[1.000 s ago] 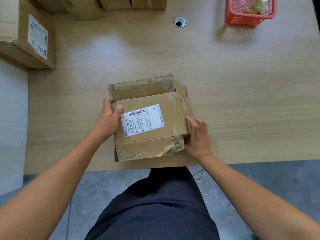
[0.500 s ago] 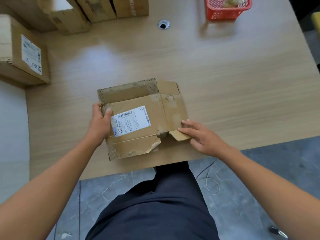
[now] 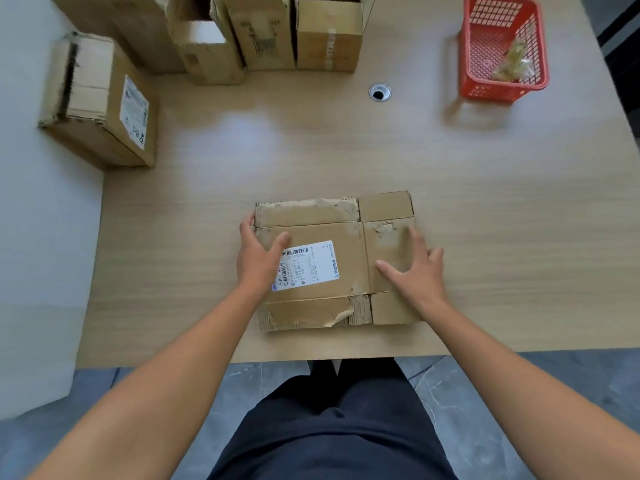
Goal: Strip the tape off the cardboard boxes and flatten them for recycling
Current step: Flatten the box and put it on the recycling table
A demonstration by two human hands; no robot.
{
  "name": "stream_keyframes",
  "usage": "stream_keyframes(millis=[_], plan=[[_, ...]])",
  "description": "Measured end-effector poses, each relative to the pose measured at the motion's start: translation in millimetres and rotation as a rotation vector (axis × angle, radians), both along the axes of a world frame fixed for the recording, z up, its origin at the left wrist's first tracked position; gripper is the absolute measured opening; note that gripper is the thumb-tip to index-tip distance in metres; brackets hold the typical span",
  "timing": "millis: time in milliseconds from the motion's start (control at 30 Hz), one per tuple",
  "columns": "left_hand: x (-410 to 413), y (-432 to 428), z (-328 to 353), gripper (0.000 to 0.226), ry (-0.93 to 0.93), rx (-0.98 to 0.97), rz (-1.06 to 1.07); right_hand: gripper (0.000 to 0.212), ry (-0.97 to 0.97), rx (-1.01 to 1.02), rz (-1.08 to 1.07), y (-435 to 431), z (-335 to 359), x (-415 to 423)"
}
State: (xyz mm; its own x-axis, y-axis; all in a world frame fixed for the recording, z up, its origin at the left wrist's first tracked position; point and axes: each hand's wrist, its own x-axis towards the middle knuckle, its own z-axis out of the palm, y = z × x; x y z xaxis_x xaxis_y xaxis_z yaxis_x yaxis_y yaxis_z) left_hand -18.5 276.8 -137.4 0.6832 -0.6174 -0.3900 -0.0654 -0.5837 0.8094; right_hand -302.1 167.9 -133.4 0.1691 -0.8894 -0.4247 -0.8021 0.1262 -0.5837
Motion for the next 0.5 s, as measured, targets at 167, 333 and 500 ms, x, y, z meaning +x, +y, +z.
stream_keyframes(millis=[167, 333, 500], plan=[[-22.0, -7.5, -15.7, 0.088, -0.576, 0.34, -0.405, 0.08, 0.431, -0.273, 0.378, -11.6, -15.9, 2.6], [-23.9, 5.5, -41.0, 0.092, -0.71, 0.352, -0.635, 0.084, 0.403, -0.411, 0.65, -20.2, -34.8, 15.4], [-23.2, 4.7, -53.9, 0.096, -0.795, 0.306, -0.629, 0.087, 0.423, -0.529, 0.644, -17.5, -58.7, 14.8]])
